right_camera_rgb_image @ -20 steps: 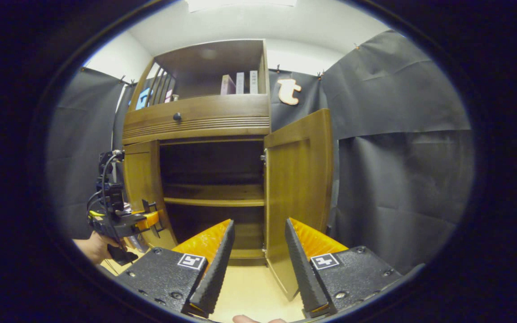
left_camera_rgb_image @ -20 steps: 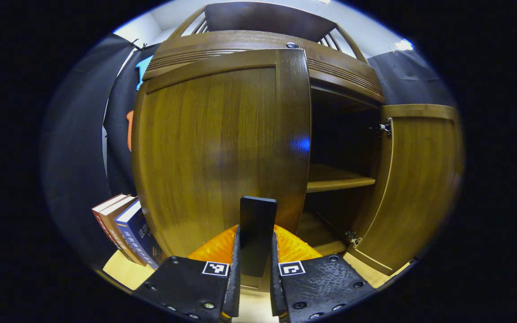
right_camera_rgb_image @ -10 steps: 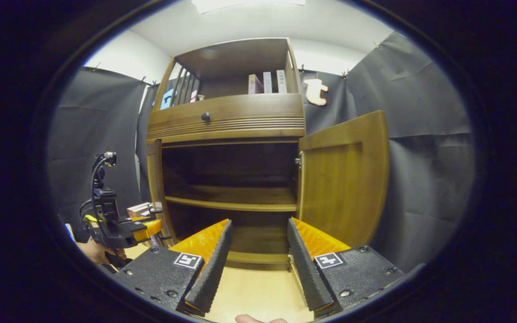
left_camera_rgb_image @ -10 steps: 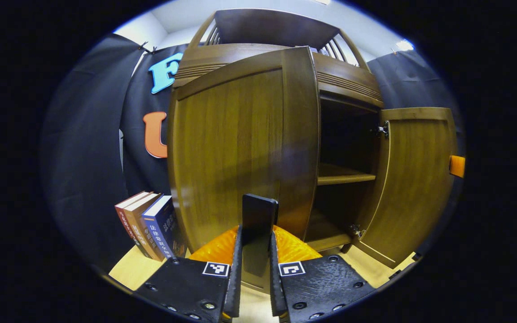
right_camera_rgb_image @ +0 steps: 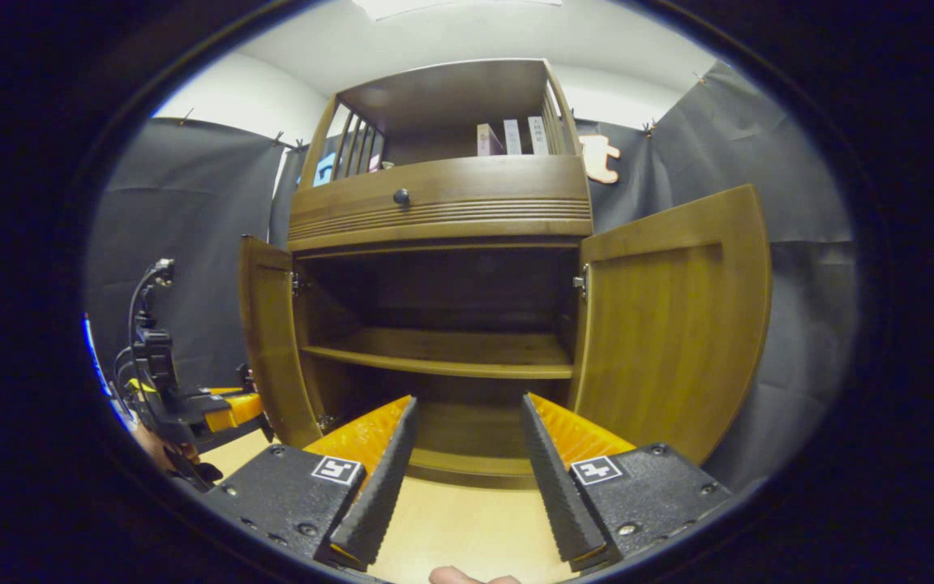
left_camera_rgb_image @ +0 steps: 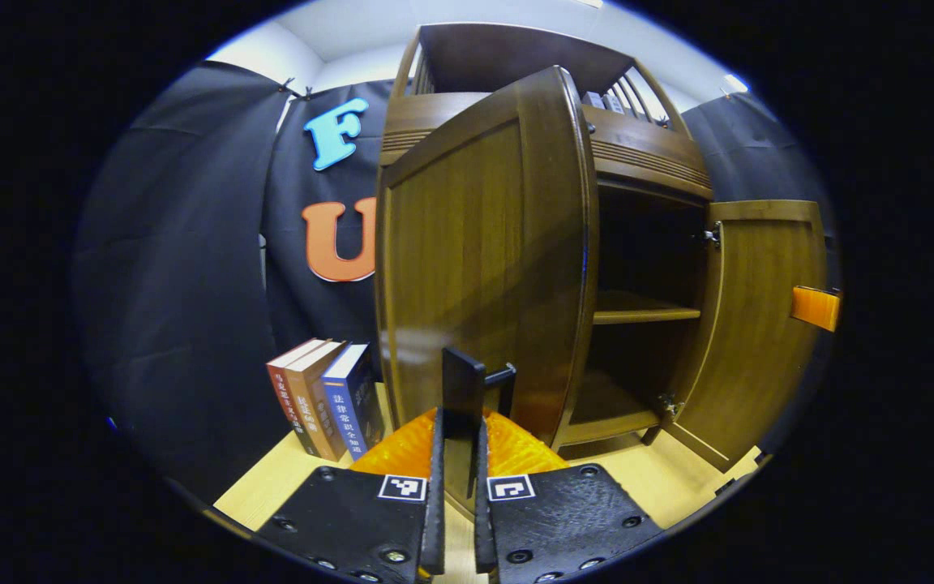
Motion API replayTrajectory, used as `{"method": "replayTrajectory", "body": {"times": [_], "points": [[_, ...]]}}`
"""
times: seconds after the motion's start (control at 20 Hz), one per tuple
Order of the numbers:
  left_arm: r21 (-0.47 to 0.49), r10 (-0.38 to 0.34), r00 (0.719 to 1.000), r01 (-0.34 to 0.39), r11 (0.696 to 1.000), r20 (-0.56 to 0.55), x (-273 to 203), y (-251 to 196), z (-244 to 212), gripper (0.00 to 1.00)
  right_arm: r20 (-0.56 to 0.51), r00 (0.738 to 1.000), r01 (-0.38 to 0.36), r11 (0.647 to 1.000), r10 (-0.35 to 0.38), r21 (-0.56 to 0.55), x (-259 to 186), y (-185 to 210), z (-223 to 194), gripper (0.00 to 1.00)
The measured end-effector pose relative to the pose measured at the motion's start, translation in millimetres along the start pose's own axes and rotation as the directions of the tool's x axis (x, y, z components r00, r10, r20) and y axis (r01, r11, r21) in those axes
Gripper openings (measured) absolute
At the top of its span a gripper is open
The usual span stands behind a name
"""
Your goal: Open the right door of the double-door shoe cabinet with the right hand, and open the left door with the left hand.
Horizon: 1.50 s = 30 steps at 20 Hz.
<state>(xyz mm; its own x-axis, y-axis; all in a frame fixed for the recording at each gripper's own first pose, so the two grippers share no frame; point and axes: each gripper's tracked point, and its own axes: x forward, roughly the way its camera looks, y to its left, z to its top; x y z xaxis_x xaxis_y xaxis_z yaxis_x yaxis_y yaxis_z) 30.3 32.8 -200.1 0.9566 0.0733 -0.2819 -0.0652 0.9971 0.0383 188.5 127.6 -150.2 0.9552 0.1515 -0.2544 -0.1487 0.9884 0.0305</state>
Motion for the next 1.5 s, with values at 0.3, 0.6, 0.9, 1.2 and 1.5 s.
{"method": "replayTrajectory", "body": {"times": [0.3,0.6,0.9,1.2,1.5], "points": [[-0.041,0.006,1.000,-0.006,0.999,0.004,-13,25,0,0.13,-0.008,1.000,-0.017,1.000,0.017,-0.015,10,12,-2,0.81],[-0.067,0.062,0.998,-0.062,0.996,0.004,-24,69,-1,0.22,-0.031,0.999,-0.016,0.999,0.015,-0.030,19,22,-7,0.82],[-0.076,0.065,0.998,-0.065,0.995,0.004,-30,103,-4,0.07,-0.028,0.999,-0.023,0.999,0.022,-0.042,31,35,-1,0.82],[-0.066,0.094,0.996,-0.094,0.993,-0.001,-38,129,-7,0.06,-0.046,0.999,-0.010,0.999,0.008,-0.050,43,39,-4,0.82],[-0.057,0.164,0.986,-0.165,0.985,-0.010,-50,158,-9,0.06,-0.059,0.998,-0.006,0.999,0.003,-0.045,53,39,-6,0.83]]}}
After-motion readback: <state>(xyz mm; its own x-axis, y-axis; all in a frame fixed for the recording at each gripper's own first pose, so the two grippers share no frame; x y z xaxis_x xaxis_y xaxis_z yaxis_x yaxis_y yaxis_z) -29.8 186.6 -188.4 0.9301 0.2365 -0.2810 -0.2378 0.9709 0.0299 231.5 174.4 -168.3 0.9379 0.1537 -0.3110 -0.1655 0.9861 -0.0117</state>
